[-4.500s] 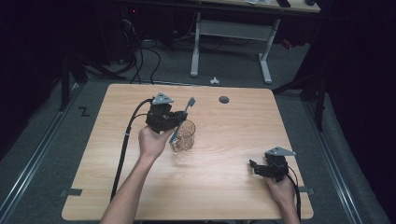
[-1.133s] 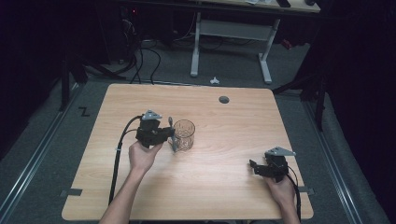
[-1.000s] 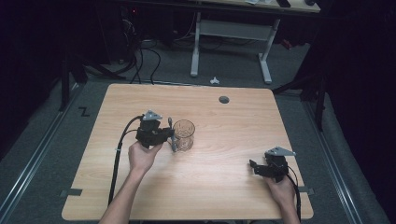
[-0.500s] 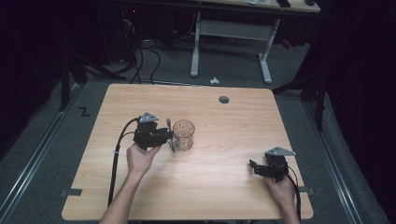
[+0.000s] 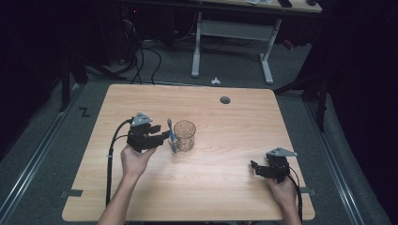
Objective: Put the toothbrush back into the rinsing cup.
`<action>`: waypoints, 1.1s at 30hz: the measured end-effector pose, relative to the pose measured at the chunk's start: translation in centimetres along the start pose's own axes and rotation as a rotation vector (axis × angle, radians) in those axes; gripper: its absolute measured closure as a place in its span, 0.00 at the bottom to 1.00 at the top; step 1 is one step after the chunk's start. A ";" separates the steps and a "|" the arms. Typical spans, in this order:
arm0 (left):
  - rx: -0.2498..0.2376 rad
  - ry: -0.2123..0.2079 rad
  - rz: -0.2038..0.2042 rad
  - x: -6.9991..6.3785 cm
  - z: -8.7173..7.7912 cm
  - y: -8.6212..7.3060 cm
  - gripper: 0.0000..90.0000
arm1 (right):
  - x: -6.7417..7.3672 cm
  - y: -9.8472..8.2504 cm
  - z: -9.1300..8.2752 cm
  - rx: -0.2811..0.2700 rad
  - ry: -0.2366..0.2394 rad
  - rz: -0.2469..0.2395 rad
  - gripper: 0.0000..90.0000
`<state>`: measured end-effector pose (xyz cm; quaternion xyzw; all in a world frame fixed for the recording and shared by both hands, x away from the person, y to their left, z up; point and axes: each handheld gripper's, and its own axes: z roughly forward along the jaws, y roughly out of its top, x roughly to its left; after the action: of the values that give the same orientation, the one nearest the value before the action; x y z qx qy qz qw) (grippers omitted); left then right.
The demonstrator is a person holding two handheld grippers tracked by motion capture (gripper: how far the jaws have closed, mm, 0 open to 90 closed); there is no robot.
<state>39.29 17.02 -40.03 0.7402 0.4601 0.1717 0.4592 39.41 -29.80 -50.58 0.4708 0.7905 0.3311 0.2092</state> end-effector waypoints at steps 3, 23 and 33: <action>-0.007 0.011 0.003 0.1 -0.4 0.0 0.56 | 0.0 0.0 0.0 0.000 0.000 0.001 0.25; -0.072 0.054 -0.038 1.5 -3.2 -1.2 0.54 | 0.0 0.0 0.0 0.000 0.000 0.000 0.25; -0.098 0.060 -0.064 2.1 -4.5 -1.9 0.54 | 0.0 0.0 0.0 0.000 -0.001 0.000 0.25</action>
<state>36.32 21.41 -39.59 0.6965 0.4879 0.2013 0.4861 39.41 -29.80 -50.58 0.4709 0.7906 0.3308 0.2094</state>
